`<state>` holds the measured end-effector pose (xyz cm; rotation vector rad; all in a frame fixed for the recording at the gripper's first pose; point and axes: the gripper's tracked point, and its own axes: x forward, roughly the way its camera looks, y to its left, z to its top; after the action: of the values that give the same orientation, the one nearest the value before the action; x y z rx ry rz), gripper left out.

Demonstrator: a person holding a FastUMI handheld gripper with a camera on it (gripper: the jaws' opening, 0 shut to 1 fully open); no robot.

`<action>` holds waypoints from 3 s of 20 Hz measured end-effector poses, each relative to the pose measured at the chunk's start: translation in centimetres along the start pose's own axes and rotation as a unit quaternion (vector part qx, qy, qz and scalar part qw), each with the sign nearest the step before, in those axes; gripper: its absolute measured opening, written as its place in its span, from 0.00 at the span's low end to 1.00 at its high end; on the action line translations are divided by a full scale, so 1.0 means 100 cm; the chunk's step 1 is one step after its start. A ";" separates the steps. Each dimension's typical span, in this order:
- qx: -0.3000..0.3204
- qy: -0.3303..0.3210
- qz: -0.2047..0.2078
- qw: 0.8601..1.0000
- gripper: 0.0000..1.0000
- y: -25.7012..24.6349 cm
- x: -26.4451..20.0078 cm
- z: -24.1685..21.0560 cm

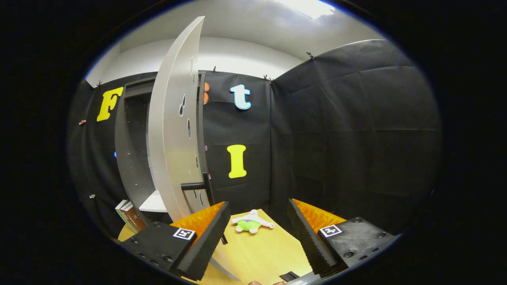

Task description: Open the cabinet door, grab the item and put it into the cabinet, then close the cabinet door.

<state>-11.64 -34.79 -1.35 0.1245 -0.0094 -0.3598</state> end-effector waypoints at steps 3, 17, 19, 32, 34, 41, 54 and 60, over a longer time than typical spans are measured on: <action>0.004 0.000 -0.001 1.000 0.98 0.015 -0.008 -0.003; 0.019 0.021 0.099 0.995 0.98 0.165 -0.040 -0.022; 0.024 0.027 0.115 0.993 0.98 0.193 -0.041 -0.027; 0.015 0.042 0.206 0.978 0.98 0.312 -0.050 -0.047; 0.010 0.033 0.200 0.979 0.98 0.311 -0.049 -0.045; -0.002 0.017 0.195 0.981 0.98 0.315 -0.047 -0.040; -0.052 -0.032 0.182 0.981 0.97 0.325 -0.028 -0.031; -0.059 -0.025 0.192 0.979 0.97 0.336 -0.013 -0.044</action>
<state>-0.88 -2.59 -1.59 -0.0046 -0.0604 0.0236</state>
